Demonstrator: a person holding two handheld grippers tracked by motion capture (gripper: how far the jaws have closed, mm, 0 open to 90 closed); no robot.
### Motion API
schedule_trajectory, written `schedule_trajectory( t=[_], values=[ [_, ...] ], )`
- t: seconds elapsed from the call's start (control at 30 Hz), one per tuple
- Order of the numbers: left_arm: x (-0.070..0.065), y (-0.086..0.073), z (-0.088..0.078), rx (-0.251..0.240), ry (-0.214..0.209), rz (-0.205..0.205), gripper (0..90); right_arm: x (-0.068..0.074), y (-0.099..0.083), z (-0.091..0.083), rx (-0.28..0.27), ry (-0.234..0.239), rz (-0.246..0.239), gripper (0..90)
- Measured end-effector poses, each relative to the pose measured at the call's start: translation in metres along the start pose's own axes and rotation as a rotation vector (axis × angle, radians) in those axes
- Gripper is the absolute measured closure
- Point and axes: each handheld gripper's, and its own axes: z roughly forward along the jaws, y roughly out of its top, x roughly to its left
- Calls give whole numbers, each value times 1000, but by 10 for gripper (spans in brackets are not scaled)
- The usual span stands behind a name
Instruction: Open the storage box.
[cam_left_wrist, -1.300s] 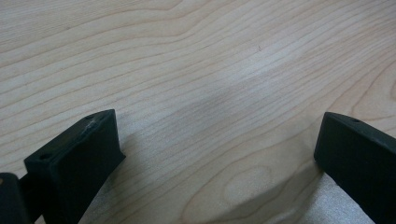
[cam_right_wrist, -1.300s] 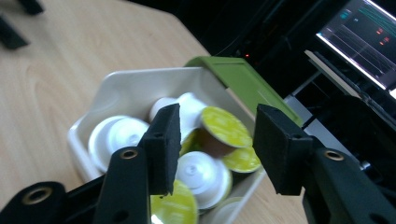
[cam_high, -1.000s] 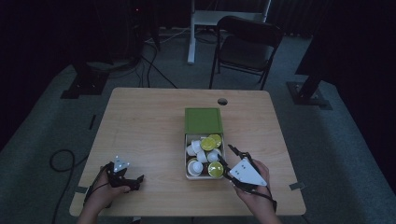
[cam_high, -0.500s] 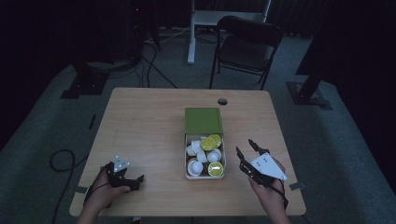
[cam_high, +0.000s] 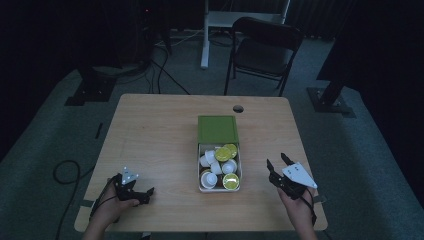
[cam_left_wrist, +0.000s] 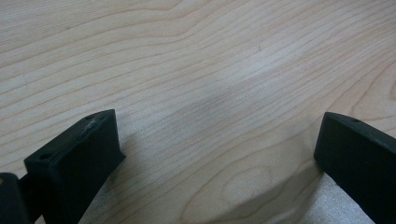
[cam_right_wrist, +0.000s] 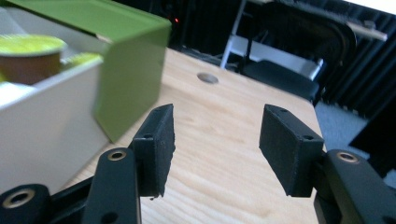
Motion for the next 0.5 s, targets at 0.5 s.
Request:
schedule_trajectory(
  t=[0.5],
  values=[
    [0, 0, 0, 0, 1, 1, 7, -22, -36, 15, 125, -14, 75, 409]
  ],
)
